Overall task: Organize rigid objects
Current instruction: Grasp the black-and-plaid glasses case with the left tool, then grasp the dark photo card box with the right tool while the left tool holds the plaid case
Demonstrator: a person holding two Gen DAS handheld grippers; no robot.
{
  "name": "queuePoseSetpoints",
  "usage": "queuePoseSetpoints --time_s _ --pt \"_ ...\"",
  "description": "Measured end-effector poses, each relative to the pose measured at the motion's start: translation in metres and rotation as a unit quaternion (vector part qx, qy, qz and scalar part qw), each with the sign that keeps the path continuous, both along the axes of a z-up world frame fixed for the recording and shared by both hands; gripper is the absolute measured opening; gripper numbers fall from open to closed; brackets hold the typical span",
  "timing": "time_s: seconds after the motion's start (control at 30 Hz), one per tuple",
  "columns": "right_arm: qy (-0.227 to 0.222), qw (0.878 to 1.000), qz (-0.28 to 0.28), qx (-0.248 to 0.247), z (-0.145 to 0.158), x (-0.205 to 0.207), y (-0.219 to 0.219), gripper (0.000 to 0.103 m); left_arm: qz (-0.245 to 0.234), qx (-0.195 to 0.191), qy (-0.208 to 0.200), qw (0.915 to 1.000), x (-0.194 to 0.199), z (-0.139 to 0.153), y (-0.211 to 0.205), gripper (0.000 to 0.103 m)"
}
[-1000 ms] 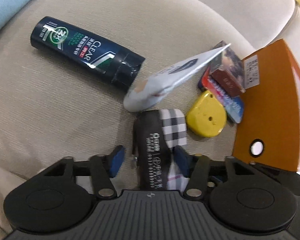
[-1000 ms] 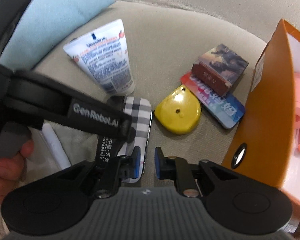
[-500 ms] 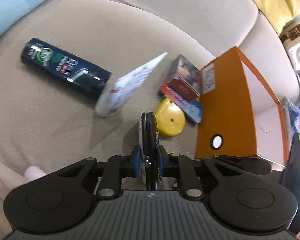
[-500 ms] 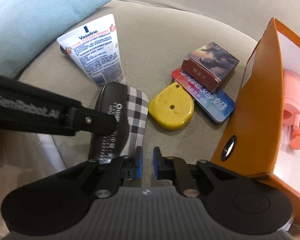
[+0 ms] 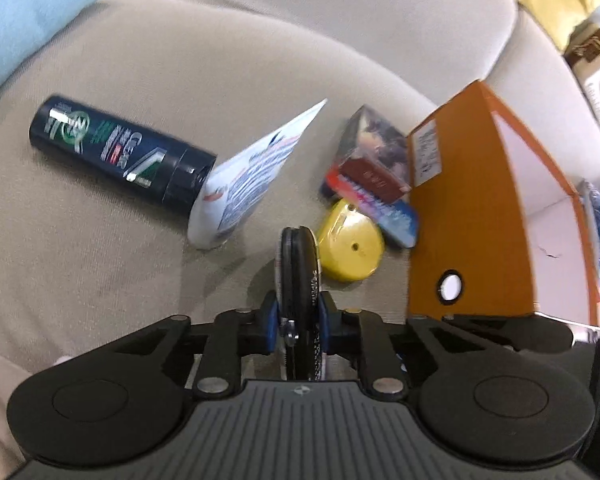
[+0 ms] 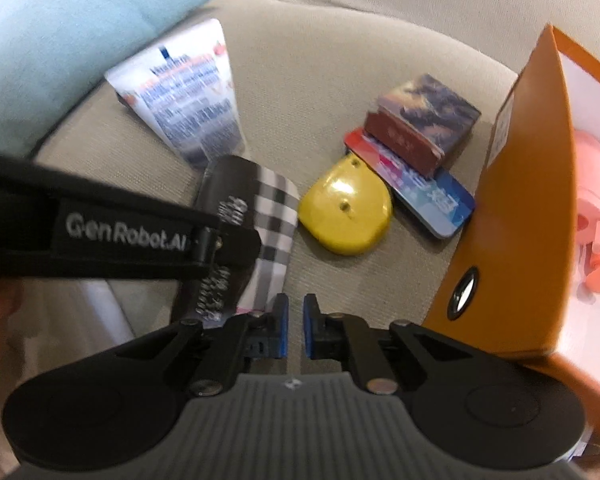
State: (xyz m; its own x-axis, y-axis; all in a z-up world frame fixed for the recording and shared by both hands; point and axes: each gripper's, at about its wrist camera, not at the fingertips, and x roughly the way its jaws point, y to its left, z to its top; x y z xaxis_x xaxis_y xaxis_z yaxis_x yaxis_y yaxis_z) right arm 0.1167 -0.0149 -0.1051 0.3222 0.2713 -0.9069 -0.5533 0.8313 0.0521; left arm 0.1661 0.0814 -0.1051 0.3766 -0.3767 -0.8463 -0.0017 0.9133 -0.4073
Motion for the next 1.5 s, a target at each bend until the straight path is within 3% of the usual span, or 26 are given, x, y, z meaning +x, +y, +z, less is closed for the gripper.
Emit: queuePoseSetpoints --time_s 0.17,0.23,0.37,0.43,0.53,0.73,1.0,1.07,1.27,1.3,1.37,1.5 --pt "-0.040 0.999 0.016 -0.001 0.028 0.011 0.011 0.022 0.014 -0.003 -0.018 0.9997 0.000 0.019 0.011 0.019" --pt "-0.051 0.998 0.019 -0.010 0.038 0.017 0.013 0.034 0.023 -0.004 -0.029 0.9993 0.003 0.027 0.016 0.019" --pt "-0.074 0.996 0.022 -0.042 0.045 0.047 0.018 0.039 0.030 0.010 -0.042 0.9986 0.015 0.038 0.021 0.019" --pt "-0.078 0.995 0.017 -0.061 0.042 0.065 0.022 0.053 0.033 0.014 -0.049 0.9982 0.022 0.041 0.022 0.019" --pt "-0.085 0.993 0.005 -0.085 0.041 0.092 0.031 0.067 0.042 0.013 -0.051 0.9977 0.034 0.043 0.026 0.019" --pt "-0.063 0.986 -0.012 -0.154 0.018 0.138 0.054 0.068 0.064 0.006 -0.052 0.9965 0.053 0.040 0.040 0.019" --pt "-0.049 0.983 -0.040 -0.172 -0.002 0.163 0.064 0.070 0.065 -0.015 -0.044 0.9968 0.061 0.029 0.048 0.019" --pt "-0.052 0.982 -0.041 -0.178 -0.004 0.165 0.064 0.066 0.066 -0.018 -0.043 0.9968 0.060 0.028 0.050 0.019" --pt "-0.063 0.978 -0.024 -0.196 0.003 0.156 0.056 0.041 0.070 -0.023 -0.042 0.9964 0.059 0.026 0.053 0.019" --pt "-0.067 0.978 -0.018 -0.197 0.005 0.152 0.053 0.021 0.071 -0.023 -0.042 0.9963 0.058 0.026 0.053 0.019" --pt "-0.076 0.981 -0.014 -0.178 0.015 0.154 0.051 0.000 0.072 -0.022 -0.042 0.9962 0.056 0.028 0.053 0.019" --pt "-0.083 0.981 -0.009 -0.174 0.025 0.147 0.048 0.000 0.076 -0.022 -0.042 0.9960 0.050 0.030 0.054 0.019"
